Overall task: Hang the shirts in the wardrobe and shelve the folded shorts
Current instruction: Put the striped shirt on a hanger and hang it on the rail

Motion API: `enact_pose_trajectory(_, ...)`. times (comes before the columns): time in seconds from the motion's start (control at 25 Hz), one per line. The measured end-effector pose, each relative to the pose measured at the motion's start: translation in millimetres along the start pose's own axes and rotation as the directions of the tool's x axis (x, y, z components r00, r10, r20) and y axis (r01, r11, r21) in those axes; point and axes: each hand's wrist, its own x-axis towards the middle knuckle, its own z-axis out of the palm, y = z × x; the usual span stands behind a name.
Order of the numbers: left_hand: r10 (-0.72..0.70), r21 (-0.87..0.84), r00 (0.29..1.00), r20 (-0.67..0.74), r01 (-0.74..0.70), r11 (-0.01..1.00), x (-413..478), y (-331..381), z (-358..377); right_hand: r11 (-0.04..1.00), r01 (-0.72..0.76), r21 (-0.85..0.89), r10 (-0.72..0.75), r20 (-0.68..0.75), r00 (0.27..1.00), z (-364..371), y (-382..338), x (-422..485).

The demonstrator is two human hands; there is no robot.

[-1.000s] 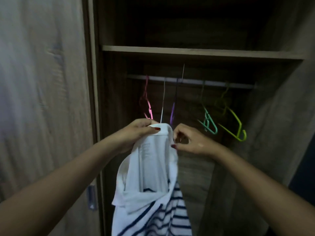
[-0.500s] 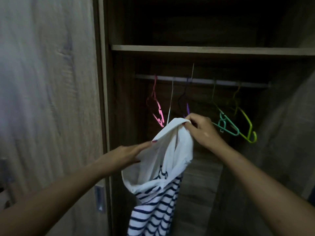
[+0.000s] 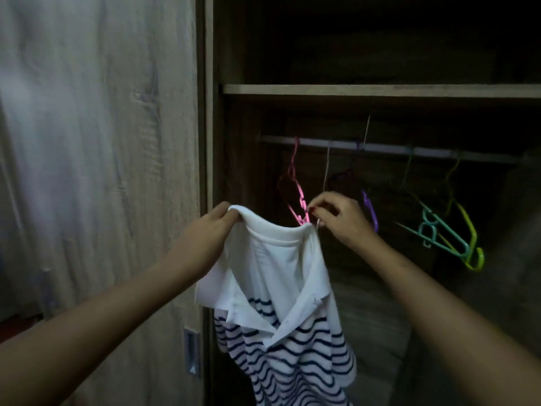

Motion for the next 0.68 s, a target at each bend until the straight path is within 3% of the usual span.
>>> enact_pose_trajectory(0.08, 0.010, 0.025, 1.000, 0.014, -0.010, 1.000, 9, 1, -7, 1.000, 0.009, -0.028, -0.009, -0.021, 1.000, 25, 0, 30)
enact_pose_trajectory(0.24, -0.027, -0.113, 0.997, 0.076, 0.036, 0.993, 11, 2, -6, 0.947, -0.175, -0.268, 0.223, 0.159, 0.962, 70, 2, 64)
enact_pose_trajectory(0.44, -0.045, -0.032, 0.988, 0.145, 0.050, 0.998, 13, -10, -5, 0.842, -0.334, -0.424, 0.396, 0.065, 0.916, 78, 14, 77)
enact_pose_trajectory(0.56, 0.000, 0.019, 0.989, 0.151, -0.003, 1.000, 7, -18, -10, 0.851, -0.362, -0.380, 0.415, 0.066, 0.907, 83, 30, 80)
enact_pose_trajectory(0.68, 0.033, 0.081, 0.991, 0.131, -0.044, 0.996, 0, -24, -15, 0.928, -0.361, -0.093, 0.361, -0.017, 0.932, 92, 40, 80)
